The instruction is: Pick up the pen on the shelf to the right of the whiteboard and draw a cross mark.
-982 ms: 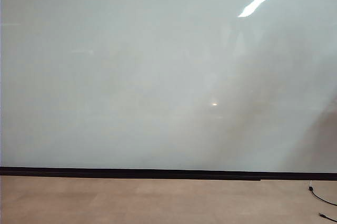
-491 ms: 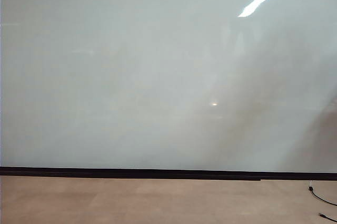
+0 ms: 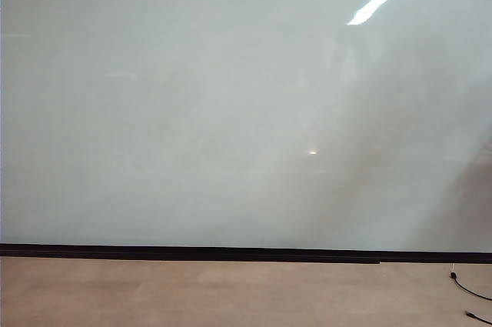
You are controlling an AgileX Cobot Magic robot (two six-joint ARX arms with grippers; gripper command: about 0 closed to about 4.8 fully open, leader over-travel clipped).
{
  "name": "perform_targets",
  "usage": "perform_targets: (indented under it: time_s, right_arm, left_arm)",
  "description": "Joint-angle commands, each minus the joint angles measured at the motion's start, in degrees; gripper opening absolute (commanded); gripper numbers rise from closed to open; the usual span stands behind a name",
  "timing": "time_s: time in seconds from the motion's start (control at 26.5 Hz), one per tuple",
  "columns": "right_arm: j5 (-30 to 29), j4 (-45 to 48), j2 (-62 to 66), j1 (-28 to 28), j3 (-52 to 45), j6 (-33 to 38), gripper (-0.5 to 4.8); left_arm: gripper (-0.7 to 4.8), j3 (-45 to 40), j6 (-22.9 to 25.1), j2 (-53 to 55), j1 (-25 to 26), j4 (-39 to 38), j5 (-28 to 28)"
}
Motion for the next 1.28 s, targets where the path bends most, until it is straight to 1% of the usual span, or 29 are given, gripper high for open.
perform_targets:
  time_s: [0.04, 0.11, 0.26, 0.34, 0.42, 0.45, 0.68, 0.79, 0.98, 1.02, 1.06, 1.1, 1.13, 1.21, 1.28]
  right_arm:
    - [-1.05, 4.24, -0.17, 0.09, -0.02, 0.22, -0.06]
    - [-0.37, 6.14, -0.17, 0.09, 0.02, 1.09, -0.06]
    - [0.76, 6.05, -0.17, 0.02, 0.02, 1.09, -0.06]
    - [2.32, 6.08, -0.17, 0.00, 0.02, 1.07, -0.05]
    - [6.78, 6.19, -0.20, 0.00, -0.02, 0.76, -0.06]
    - [8.07, 6.27, -0.20, 0.00, -0.04, 0.61, -0.06]
    - [12.55, 6.54, -0.98, 0.15, -1.20, 0.42, -0.06]
    - [16.41, 6.73, -3.52, 0.22, -4.24, 0.42, -0.06]
    - [23.61, 6.73, -11.65, 0.22, -12.44, 0.42, -0.06]
    - [26.93, 6.45, -15.96, 0.98, -16.28, 0.42, -0.06]
    - [29.11, 6.16, -17.92, 1.64, -17.94, 0.44, -0.06]
    - [33.16, 5.88, -21.77, 3.41, -21.05, 0.44, -0.06]
    - [34.84, 5.66, -23.82, 4.72, -22.49, 0.50, -0.06]
    - [36.59, 5.09, -26.53, 6.88, -24.13, 1.27, -0.06]
    - [36.98, 4.48, -29.20, 9.73, -25.49, 2.58, -0.06]
  left_arm:
    - [-0.04, 0.17, 0.26, 0.02, 0.00, 0.28, 0.22]
    - [-0.05, 0.17, 0.24, 0.02, 0.00, 0.26, 0.22]
    - [-0.04, 0.17, 0.24, 0.02, 0.00, 0.28, 0.22]
    - [-0.05, 0.17, 0.24, 0.02, 0.00, 0.28, 0.22]
    - [-0.05, 0.17, 0.24, 0.02, 0.00, 0.26, 0.22]
    - [-0.04, 0.17, 0.26, 0.02, 0.00, 0.28, 0.22]
    - [-0.05, 0.17, 0.26, 0.02, 0.00, 0.28, 0.22]
    - [-0.04, 0.17, 0.26, 0.02, 0.00, 0.28, 0.22]
    - [-0.04, 0.17, 0.26, 0.02, 0.00, 0.26, 0.22]
    - [-0.05, 0.17, 0.24, 0.02, 0.00, 0.28, 0.24]
    - [-0.05, 0.17, 0.26, 0.02, 0.00, 0.26, 0.22]
    - [-0.05, 0.17, 0.26, 0.02, 0.00, 0.28, 0.24]
    - [-0.05, 0.17, 0.26, 0.02, 0.00, 0.26, 0.22]
    - [-0.04, 0.17, 0.24, 0.02, 0.00, 0.28, 0.22]
    - [-0.04, 0.17, 0.24, 0.02, 0.00, 0.26, 0.22]
